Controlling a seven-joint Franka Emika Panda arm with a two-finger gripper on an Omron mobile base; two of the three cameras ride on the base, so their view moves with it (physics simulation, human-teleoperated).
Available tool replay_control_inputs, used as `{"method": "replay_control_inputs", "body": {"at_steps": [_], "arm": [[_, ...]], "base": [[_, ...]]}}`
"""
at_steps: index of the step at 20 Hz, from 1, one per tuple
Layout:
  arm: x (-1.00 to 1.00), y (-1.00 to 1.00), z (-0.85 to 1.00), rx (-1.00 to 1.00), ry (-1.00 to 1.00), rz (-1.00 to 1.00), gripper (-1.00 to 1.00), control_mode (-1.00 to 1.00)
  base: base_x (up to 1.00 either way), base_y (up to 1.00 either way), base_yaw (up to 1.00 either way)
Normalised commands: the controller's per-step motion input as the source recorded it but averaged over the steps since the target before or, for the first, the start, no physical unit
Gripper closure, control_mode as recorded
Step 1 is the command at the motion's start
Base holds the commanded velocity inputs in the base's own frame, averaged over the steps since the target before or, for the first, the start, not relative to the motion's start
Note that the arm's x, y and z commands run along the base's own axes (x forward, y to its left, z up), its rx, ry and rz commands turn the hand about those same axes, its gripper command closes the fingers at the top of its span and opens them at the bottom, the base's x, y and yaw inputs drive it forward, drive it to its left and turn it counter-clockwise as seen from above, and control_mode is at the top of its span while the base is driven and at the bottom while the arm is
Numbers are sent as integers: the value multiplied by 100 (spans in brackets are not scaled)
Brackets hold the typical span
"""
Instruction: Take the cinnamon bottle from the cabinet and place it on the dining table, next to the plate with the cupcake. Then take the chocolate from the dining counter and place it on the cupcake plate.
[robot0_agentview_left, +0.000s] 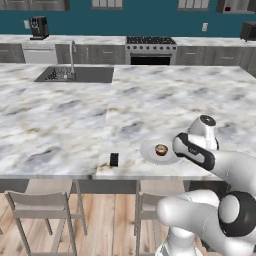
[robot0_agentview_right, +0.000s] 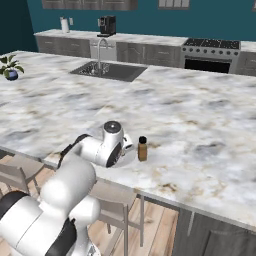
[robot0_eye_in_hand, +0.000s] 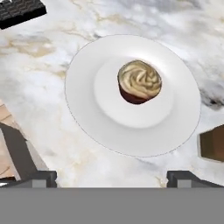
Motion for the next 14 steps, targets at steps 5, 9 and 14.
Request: {"method": "replay_control_inputs", "body": {"at_steps": [5,9,14], "arm": [[19,55,12,0,0,-36,-100,-100],[22,48,16,1,0,-39,-100,-100],[16,47,19,10,5,-35,-100,-100]], "base": [[0,0,0],[0,0,0],[0,0,0]]}}
